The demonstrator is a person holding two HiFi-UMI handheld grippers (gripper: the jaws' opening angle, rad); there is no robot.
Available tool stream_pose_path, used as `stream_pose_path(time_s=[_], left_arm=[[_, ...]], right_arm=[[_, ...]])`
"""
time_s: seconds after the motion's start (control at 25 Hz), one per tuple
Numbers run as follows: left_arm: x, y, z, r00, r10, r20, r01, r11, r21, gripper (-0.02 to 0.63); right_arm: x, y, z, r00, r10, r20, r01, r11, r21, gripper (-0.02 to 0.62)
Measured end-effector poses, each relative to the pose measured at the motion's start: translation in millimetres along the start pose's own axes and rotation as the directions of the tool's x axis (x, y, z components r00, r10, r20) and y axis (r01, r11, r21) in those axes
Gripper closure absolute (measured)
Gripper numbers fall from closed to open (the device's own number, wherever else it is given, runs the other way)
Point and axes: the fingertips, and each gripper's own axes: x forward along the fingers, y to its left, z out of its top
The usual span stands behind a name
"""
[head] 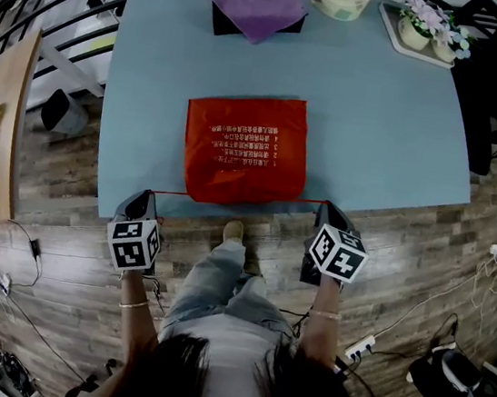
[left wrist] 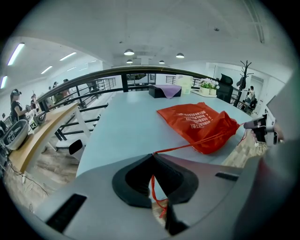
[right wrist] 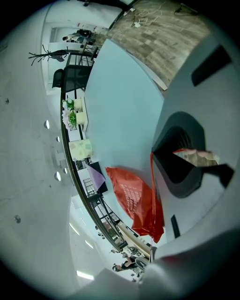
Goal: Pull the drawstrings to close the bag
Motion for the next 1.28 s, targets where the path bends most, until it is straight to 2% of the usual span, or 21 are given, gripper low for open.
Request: stream_pose_path(time_s=[0.64, 0.76, 0.84, 1.0, 1.28], left_arm=[[-3, 8, 7, 0.999, 0.042, 0.013, -0.042, 0.999, -0.007, 0.589], [-8, 22, 5, 0.997, 0.07, 0.014, -0.069, 0.997, -0.046, 0.591], [-12, 28, 4, 0.998, 0.055, 0.026, -0.053, 0.995, -0.085, 0.591], [-12, 26, 2, 0.997, 0.071, 0.018, -0.07, 0.996, -0.064, 0.591], [-16, 17, -2, 0.999, 0.015, 0.034, -0.011, 0.994, -0.107, 0.591]], right_arm=[[-1, -16, 4, 1.0, -0.01, 0.006, 0.01, 1.0, 0.025, 0.569], [-4, -30, 7, 1.0, -0.029, 0.012, 0.028, 0.998, 0.057, 0.569], [-6, -35, 9, 1.0, -0.014, 0.011, 0.013, 0.998, 0.068, 0.569], [-6, -35, 8, 1.0, -0.008, 0.009, 0.008, 0.997, 0.073, 0.569], [-5, -19, -4, 0.998, 0.051, -0.025, -0.05, 0.998, 0.026, 0.569]])
